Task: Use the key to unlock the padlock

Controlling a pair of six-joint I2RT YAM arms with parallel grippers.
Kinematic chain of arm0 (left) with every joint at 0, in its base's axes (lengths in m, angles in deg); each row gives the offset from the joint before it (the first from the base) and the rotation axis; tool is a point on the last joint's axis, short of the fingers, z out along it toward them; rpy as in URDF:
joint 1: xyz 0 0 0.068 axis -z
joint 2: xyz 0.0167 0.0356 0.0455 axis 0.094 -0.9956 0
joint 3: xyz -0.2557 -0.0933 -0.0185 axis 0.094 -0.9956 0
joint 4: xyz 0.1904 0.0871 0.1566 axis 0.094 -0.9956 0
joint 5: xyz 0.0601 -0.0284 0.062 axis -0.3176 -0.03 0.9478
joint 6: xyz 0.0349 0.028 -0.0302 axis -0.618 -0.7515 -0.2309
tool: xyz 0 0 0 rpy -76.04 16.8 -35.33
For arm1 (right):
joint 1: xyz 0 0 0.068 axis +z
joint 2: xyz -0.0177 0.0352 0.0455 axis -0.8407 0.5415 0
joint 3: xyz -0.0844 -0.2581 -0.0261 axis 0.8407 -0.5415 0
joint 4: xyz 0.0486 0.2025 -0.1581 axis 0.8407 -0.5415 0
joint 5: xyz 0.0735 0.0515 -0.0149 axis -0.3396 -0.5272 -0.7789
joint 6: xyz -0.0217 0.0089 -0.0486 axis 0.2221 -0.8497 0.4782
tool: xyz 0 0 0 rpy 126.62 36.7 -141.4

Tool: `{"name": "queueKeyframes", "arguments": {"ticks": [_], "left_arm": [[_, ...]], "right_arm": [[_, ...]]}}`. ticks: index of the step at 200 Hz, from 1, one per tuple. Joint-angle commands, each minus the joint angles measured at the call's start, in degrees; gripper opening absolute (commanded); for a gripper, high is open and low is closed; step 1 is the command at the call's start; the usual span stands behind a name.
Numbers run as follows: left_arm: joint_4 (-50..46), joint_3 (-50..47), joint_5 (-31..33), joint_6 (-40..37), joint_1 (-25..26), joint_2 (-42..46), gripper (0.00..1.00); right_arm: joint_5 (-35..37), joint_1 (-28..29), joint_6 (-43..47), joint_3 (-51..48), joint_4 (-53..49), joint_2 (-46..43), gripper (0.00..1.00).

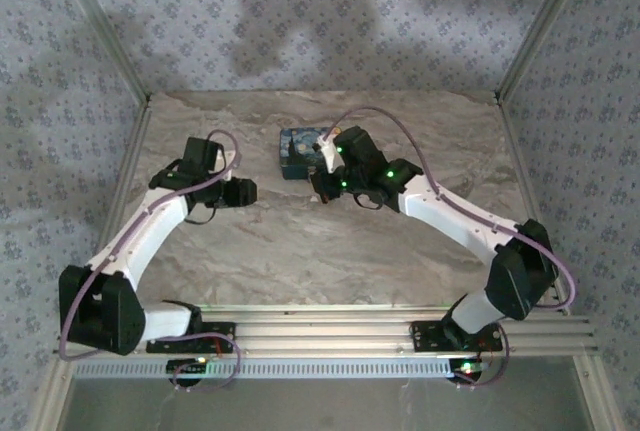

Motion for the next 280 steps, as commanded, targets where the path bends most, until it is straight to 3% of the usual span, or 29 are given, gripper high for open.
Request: {"name": "queueKeyframes", "arguments": {"ticks": [1, 36, 62, 104, 146, 193, 239, 280], "left_arm": [[3.71, -3.09, 8.58, 2.47, -0.26, 3.92, 0.59], [6.91, -8.41, 12.42, 5.61, -0.39, 8.45, 0.64], [9.77, -11.06, 8.59, 9.33, -0.74, 7.87, 0.57], [12.38, -11.53, 2.46, 8.99, 0.32, 0.14, 0.46], [11.66, -6.83, 5.51, 6.2, 4.17, -10.23, 0.45], [11.96, -1.27, 7.55, 5.19, 5.92, -21.62, 0.41], [9.17, 2.62, 8.74, 2.75, 6.56, -25.95, 0.35], [7.3, 1.16, 9.06, 1.63, 7.16, -24.42, 0.32]], "right_arm": [[-0.02, 0.21, 3.22, 1.0, 1.97, 1.07, 0.0], [-3.14, -0.19, 1.68, 1.19, 4.73, 3.92, 0.0], [-4.02, -0.15, -1.21, -0.13, 8.37, 5.27, 0.0], [-4.99, -0.15, -4.24, -0.04, 8.58, 7.73, 0.03], [-5.69, -1.53, -6.34, -3.29, 9.68, 6.99, 0.13], [-4.21, -4.28, -8.28, -12.27, 11.12, 1.28, 0.18], [-4.63, -6.06, -10.89, -14.37, 14.49, 0.73, 0.19], [-5.5, -6.02, -11.5, -13.69, 15.48, 1.93, 0.19]]}}
